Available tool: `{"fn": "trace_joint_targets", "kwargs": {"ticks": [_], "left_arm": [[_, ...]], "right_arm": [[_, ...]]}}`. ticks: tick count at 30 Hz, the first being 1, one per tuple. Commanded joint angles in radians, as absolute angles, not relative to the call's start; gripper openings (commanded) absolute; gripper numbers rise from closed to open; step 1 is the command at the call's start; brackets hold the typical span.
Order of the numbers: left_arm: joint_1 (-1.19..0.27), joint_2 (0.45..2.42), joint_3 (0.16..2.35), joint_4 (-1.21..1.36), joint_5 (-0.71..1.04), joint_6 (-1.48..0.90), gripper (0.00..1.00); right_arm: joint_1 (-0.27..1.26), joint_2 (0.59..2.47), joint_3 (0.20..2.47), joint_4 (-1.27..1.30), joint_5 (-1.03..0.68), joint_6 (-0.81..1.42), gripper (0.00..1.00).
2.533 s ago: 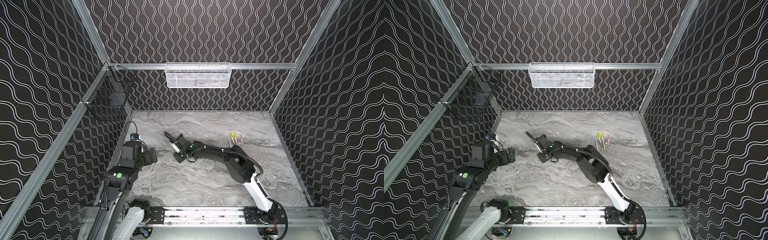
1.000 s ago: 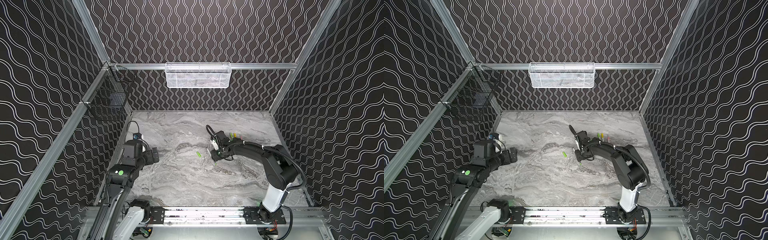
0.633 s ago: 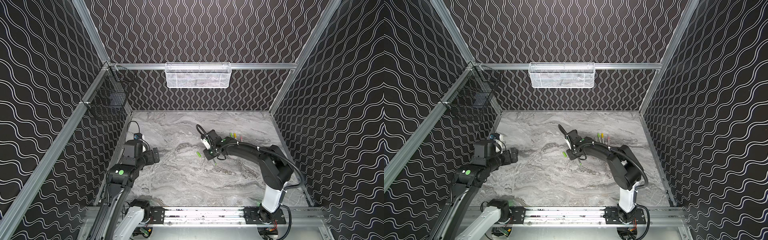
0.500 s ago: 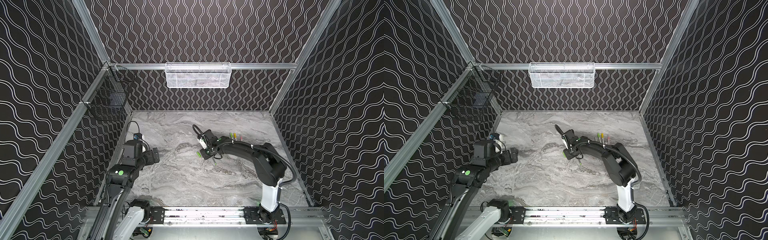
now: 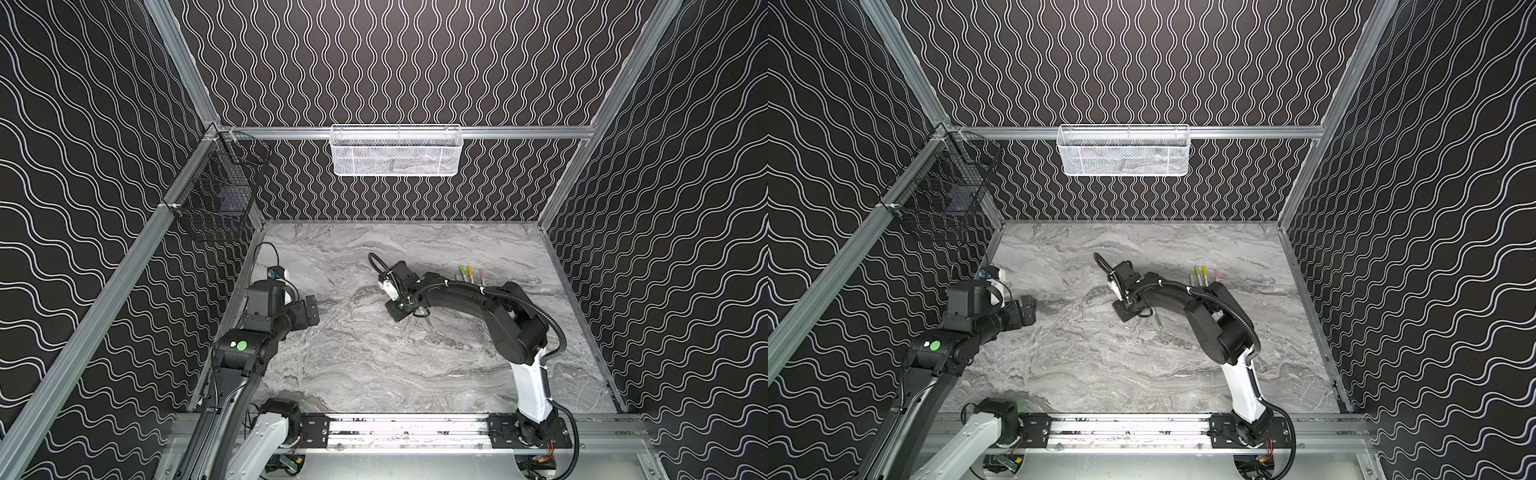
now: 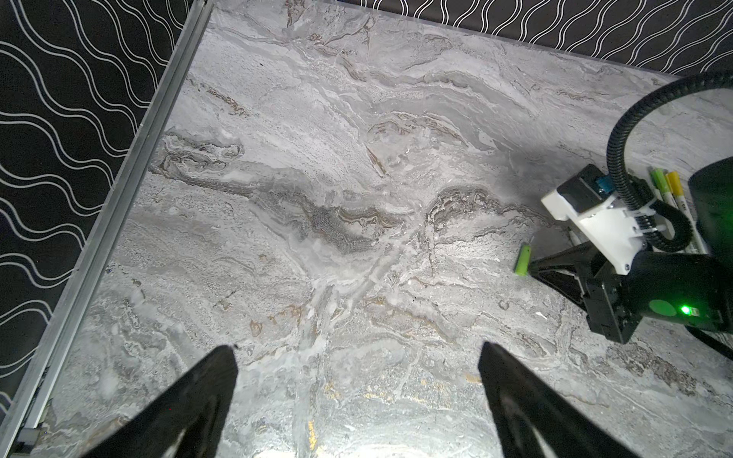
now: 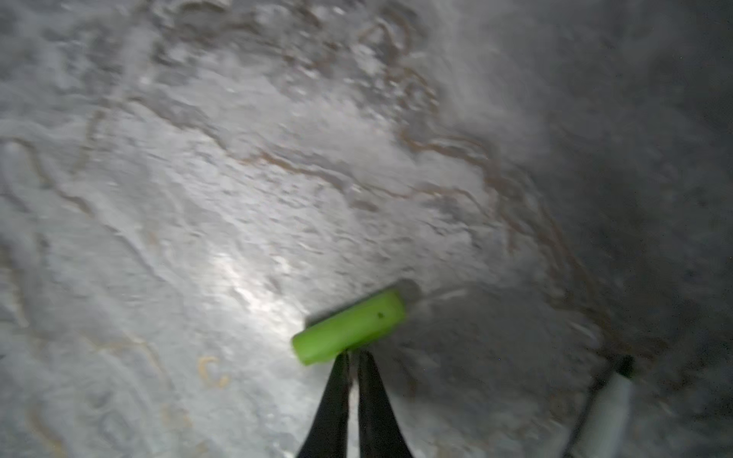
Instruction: Insert the pens into the pen caps
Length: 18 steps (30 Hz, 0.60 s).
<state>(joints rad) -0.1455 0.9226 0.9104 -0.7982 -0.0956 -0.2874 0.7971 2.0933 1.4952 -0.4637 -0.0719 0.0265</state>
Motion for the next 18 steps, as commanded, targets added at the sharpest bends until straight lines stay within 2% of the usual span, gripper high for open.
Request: {"fn": "trace_joint_targets", "kwargs": {"ticks": [1, 18], "left_arm": [[-0.144, 0.924, 0.911, -0.753, -0.093, -0.283, 0.99], [-0.144, 0.907, 0.911, -0.755, -0.097, -0.284, 0.99]], "right_arm": [[0.802, 2.076, 1.524, -0.41, -0.198, 0.044, 0.12], [0.736, 2.255, 1.719, -0.541, -0.11, 0.023, 0.15]]}}
